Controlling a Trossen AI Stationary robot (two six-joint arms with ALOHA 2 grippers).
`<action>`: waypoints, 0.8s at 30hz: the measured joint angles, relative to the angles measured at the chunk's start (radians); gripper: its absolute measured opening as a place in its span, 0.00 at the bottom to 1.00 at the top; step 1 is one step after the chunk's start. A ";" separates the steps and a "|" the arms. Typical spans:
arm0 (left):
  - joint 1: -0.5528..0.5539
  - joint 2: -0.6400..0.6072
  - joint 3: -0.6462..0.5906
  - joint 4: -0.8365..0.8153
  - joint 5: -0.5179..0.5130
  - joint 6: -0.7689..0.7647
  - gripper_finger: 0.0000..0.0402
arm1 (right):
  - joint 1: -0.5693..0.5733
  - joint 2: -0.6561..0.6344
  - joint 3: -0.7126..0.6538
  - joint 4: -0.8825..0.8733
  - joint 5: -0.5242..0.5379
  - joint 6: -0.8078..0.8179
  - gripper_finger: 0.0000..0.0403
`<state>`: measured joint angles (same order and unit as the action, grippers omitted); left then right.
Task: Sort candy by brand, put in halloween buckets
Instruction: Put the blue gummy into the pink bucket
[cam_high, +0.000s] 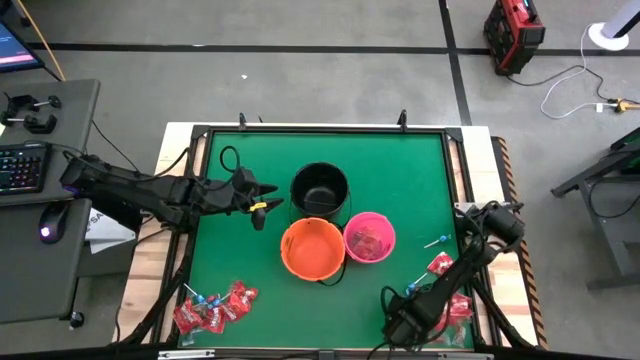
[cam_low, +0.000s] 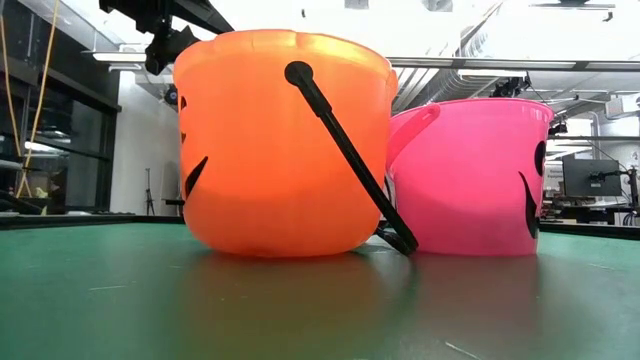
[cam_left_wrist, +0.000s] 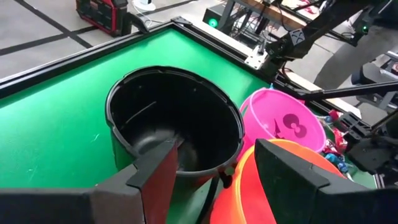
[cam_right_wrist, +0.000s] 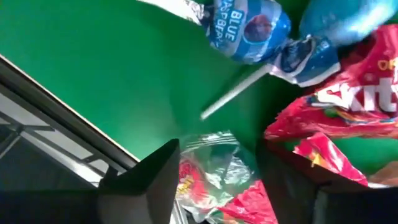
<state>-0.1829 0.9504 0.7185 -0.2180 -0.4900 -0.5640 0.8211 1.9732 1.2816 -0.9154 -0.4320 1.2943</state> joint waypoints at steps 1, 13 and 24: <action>0.000 0.000 0.000 -0.003 0.000 0.000 0.51 | 0.000 0.000 0.000 -0.005 -0.001 -0.006 0.44; 0.000 0.000 0.000 -0.002 -0.041 0.045 0.51 | 0.005 0.000 0.254 -0.297 0.114 -0.301 0.07; 0.000 0.000 0.000 -0.001 -0.045 0.031 0.51 | -0.097 -0.016 0.555 -0.655 0.811 -0.531 0.02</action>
<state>-0.1829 0.9504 0.7189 -0.2190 -0.5346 -0.5331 0.7241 1.9567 1.8362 -1.5700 0.3793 0.7631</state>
